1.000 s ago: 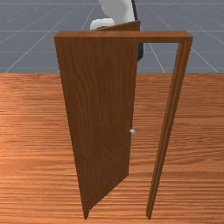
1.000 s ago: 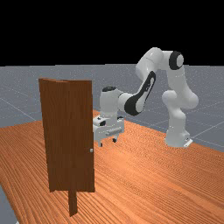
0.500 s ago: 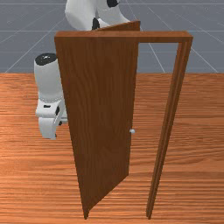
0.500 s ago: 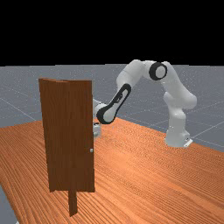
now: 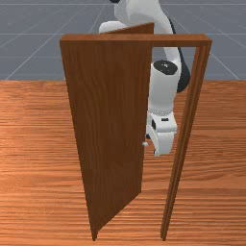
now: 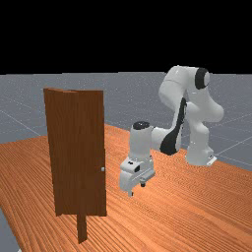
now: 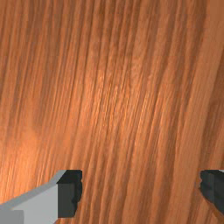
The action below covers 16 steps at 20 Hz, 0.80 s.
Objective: Close the door
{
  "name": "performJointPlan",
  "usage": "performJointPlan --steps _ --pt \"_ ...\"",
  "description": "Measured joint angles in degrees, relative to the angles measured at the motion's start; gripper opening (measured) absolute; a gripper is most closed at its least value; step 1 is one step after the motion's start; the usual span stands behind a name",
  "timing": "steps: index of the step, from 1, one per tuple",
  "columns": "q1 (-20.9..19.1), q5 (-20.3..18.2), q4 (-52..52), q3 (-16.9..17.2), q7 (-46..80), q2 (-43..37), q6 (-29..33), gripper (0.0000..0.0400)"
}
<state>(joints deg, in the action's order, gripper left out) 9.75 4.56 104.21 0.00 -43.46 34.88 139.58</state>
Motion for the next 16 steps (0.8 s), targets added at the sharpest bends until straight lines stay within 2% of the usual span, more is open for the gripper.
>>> performJointPlan --steps 2,3,4,5,16 --pt "6.7 0.0 -6.3 -0.4 10.0 3.4 -3.4 0.04" --pt "9.1 -1.8 -15.1 -1.0 15.1 7.7 -12.0 0.04" --pt "10.3 -1.6 -30.8 -1.4 14.3 16.2 -19.2 0.04" --pt "10.1 -0.7 -36.2 -1.5 11.6 19.4 -17.6 0.04" --pt "9.9 -1.1 -36.6 -0.9 13.7 20.0 -17.8 0.04"
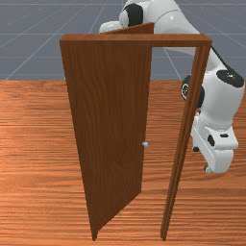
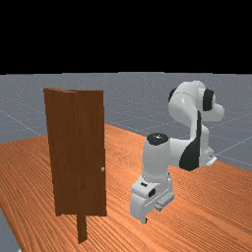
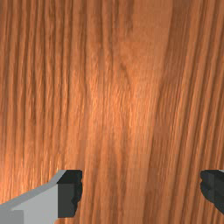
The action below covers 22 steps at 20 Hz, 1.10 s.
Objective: Close the door
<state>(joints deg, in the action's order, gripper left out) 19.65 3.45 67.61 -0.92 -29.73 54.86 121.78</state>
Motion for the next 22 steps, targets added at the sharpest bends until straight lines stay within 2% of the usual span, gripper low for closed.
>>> performJointPlan --steps 2,3,4,5,6,8,9,12,13,16,18,19,20,22 --pt "0.0 0.0 0.0 0.0 0.0 0.0 0.0 0.04" --pt "2.0 1.5 -10.7 1.6 2.7 5.4 -6.4 0.04" --pt "1.7 0.2 -6.4 0.1 1.9 3.4 -3.1 0.04" --pt "3.7 0.3 -16.5 0.1 3.6 8.9 -7.9 0.04" --pt "6.0 2.2 -26.7 1.9 5.6 14.2 -14.5 0.04" --pt "5.6 1.2 -13.6 0.7 5.6 7.7 -5.6 0.04" --pt "5.3 1.0 -16.1 0.1 3.7 8.8 -8.0 0.04" --pt "5.4 1.0 -16.8 0.0 3.6 9.1 -8.2 0.04" --pt "5.4 0.6 -19.3 0.0 4.5 10.4 -10.2 0.04" --pt "4.7 -1.2 -9.5 1.8 13.1 5.3 -5.5 0.04" --pt "2.8 -1.6 -2.9 2.3 12.3 1.7 -2.4 0.04" --pt "1.5 -0.9 -0.9 1.9 7.8 0.5 -1.3 0.04" --pt "-0.3 -1.0 -12.8 0.3 0.9 6.3 -11.9 0.04" --pt "-0.7 -1.1 -13.9 0.5 0.9 7.1 -12.0 0.04"
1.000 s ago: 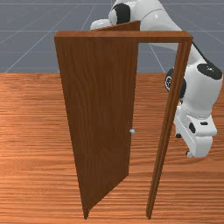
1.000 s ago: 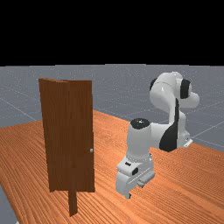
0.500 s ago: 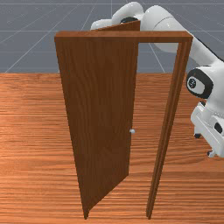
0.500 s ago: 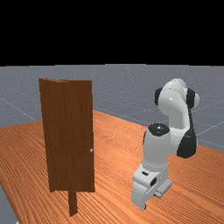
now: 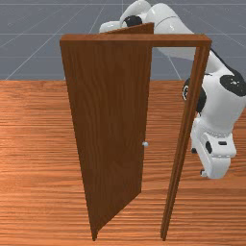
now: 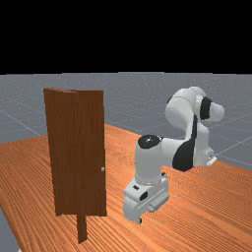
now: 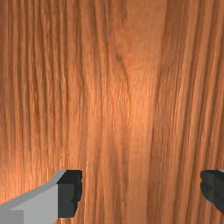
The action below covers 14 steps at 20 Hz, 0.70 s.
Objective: Close the door
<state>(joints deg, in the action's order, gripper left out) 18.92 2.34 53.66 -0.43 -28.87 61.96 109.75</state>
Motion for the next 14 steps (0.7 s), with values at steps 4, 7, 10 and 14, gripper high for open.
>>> performJointPlan --steps 4,7,10,14 --pt "0.6 1.5 8.8 1.2 0.9 -4.0 8.1 0.04" --pt "-0.6 -0.2 13.2 1.7 4.1 -6.3 10.2 0.04" --pt "-4.5 -0.2 8.1 0.8 -4.5 -4.2 2.8 0.04" --pt "-5.7 0.2 13.8 1.6 -4.8 -6.7 9.4 0.04"
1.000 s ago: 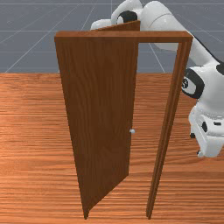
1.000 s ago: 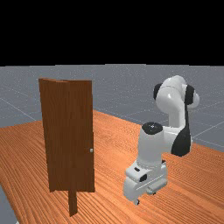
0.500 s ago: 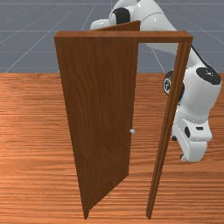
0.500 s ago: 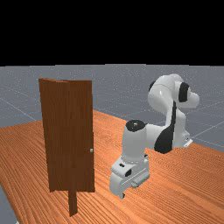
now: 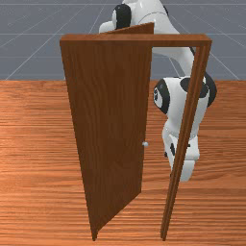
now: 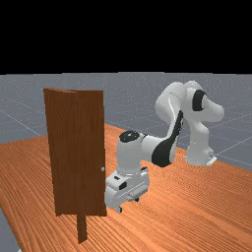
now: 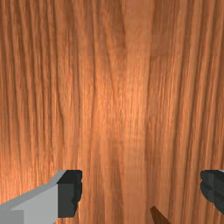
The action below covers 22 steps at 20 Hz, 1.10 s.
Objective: Close the door
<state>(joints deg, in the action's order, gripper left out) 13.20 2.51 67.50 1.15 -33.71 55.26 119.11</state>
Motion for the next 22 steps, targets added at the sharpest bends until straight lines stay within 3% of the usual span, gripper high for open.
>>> performJointPlan --steps 1,2,6,9,14,15,17,18,19,20,21,22 --pt "-0.7 1.1 -10.4 -0.9 -7.2 5.5 -4.7 0.04" --pt "-0.4 -0.1 -12.0 -0.1 -1.1 6.5 -5.8 0.04" --pt "-0.4 -0.7 -11.8 0.2 1.5 6.5 -5.9 0.04" --pt "-1.3 -5.2 -8.1 2.9 18.5 4.6 -4.5 0.04" --pt "-4.7 -3.7 -2.2 0.8 2.2 1.7 -1.8 0.04" --pt "-3.5 -1.2 10.9 1.9 -0.7 -3.7 16.1 0.04" --pt "-0.3 -0.6 22.2 5.5 1.7 -8.2 29.2 0.04" --pt "4.4 -1.9 23.6 10.4 5.5 -7.6 35.2 0.04" --pt "5.3 -1.9 28.5 9.7 5.2 -9.8 39.2 0.04" --pt "-2.8 0.1 21.0 -1.0 -6.4 -10.2 14.7 0.04" --pt "5.6 7.4 19.3 7.5 9.6 -9.0 8.7 0.04" --pt "7.5 9.6 20.3 9.0 11.6 -9.3 7.1 0.04"
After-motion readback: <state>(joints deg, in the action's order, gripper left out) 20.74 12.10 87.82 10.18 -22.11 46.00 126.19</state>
